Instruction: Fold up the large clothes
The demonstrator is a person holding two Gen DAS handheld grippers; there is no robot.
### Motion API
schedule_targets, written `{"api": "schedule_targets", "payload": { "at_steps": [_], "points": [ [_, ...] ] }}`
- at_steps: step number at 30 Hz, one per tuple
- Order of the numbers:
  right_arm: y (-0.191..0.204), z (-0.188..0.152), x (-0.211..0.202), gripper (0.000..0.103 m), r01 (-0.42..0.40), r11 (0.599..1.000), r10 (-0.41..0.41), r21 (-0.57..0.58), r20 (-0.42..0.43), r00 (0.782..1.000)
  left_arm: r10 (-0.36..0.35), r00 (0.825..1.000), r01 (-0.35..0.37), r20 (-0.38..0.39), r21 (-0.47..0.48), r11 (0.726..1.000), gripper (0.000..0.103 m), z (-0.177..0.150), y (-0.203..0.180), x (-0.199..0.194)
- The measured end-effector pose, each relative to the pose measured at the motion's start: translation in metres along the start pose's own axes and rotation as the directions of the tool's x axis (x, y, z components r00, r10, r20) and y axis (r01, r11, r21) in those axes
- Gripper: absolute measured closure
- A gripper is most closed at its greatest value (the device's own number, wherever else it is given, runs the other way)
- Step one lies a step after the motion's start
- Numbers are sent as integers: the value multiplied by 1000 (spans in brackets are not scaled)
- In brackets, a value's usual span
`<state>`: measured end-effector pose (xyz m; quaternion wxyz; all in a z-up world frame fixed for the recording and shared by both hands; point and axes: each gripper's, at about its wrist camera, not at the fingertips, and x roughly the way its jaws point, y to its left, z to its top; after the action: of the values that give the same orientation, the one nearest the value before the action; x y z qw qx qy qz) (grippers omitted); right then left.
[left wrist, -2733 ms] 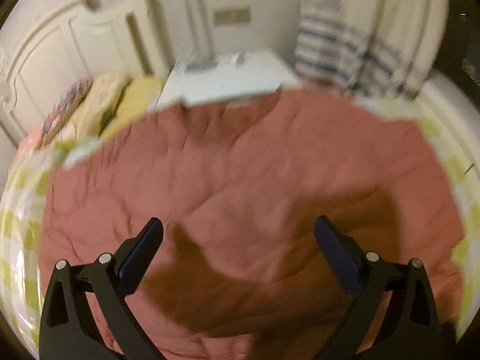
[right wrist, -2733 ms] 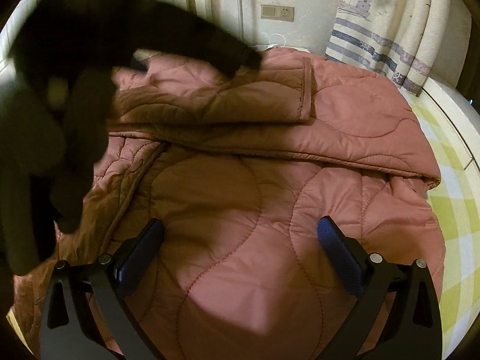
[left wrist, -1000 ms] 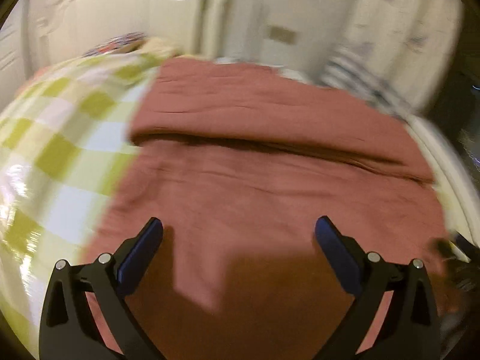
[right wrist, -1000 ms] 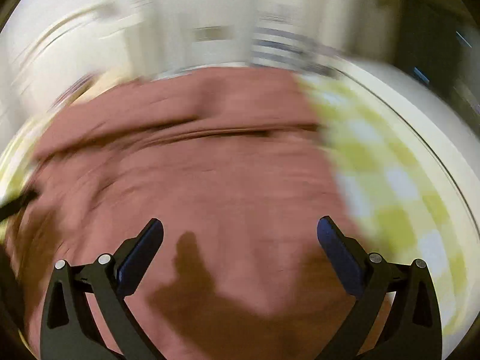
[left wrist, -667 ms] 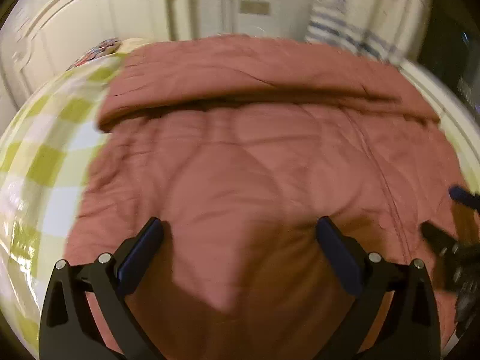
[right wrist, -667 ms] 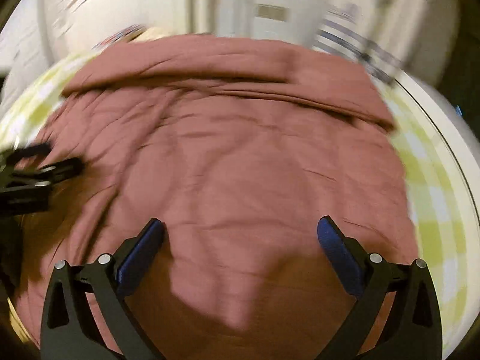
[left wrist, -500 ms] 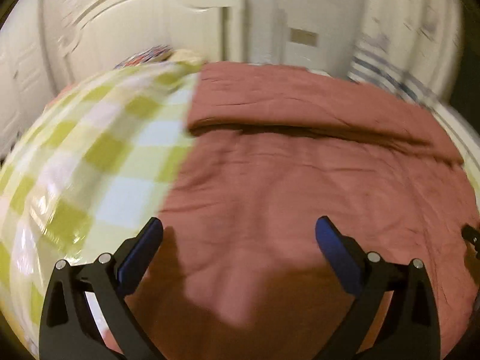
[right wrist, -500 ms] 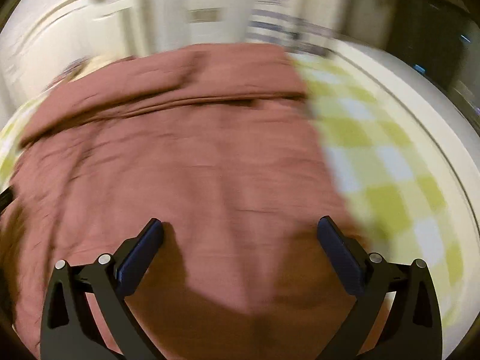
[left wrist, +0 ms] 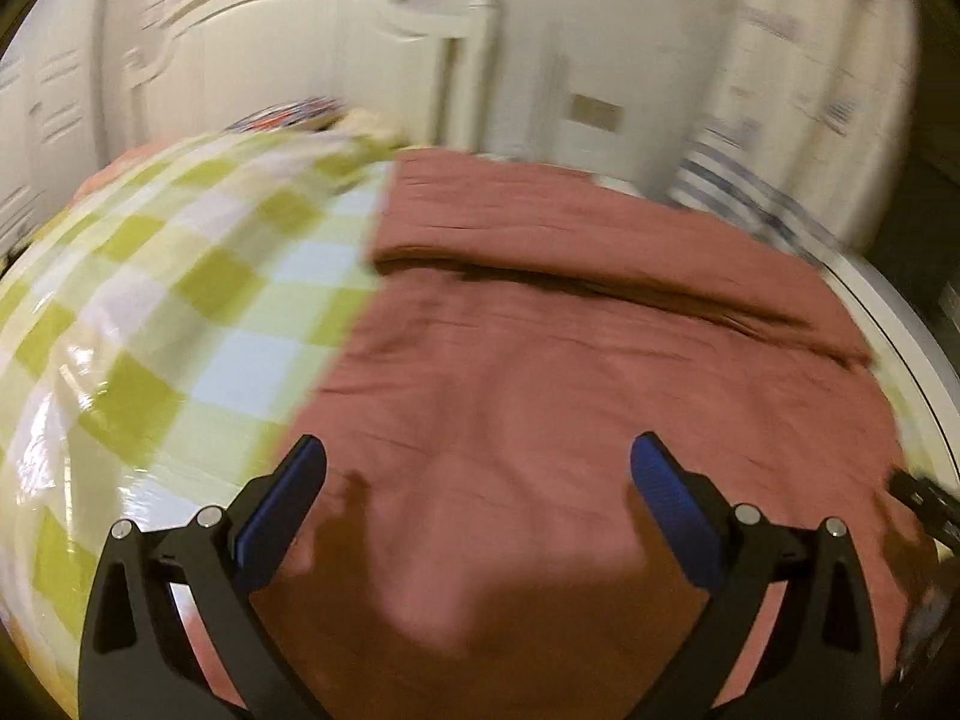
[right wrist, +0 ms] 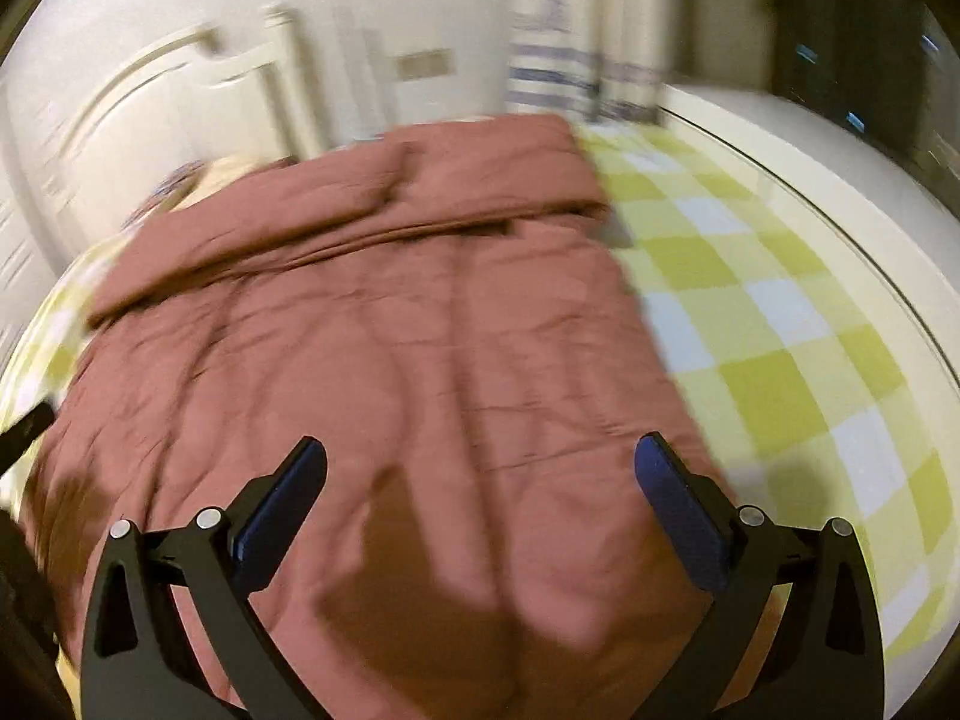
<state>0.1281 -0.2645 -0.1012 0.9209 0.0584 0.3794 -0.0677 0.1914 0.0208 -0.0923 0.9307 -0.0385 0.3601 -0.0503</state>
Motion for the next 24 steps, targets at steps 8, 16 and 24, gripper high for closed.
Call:
{"api": "schedule_targets", "payload": {
  "at_steps": [8, 16, 24],
  "points": [
    [103, -39, 5, 5, -82, 904, 56, -419, -75, 996, 59, 993, -17, -102, 375, 927, 2, -40, -94, 21],
    [81, -30, 13, 5, -136, 935, 100, -329, -126, 987, 33, 982, 14, -188, 241, 971, 2, -32, -55, 32],
    [8, -37, 4, 5, -33, 989, 21, -141, -81, 997, 45, 989, -33, -139, 94, 995, 2, -47, 26, 5]
  ]
}}
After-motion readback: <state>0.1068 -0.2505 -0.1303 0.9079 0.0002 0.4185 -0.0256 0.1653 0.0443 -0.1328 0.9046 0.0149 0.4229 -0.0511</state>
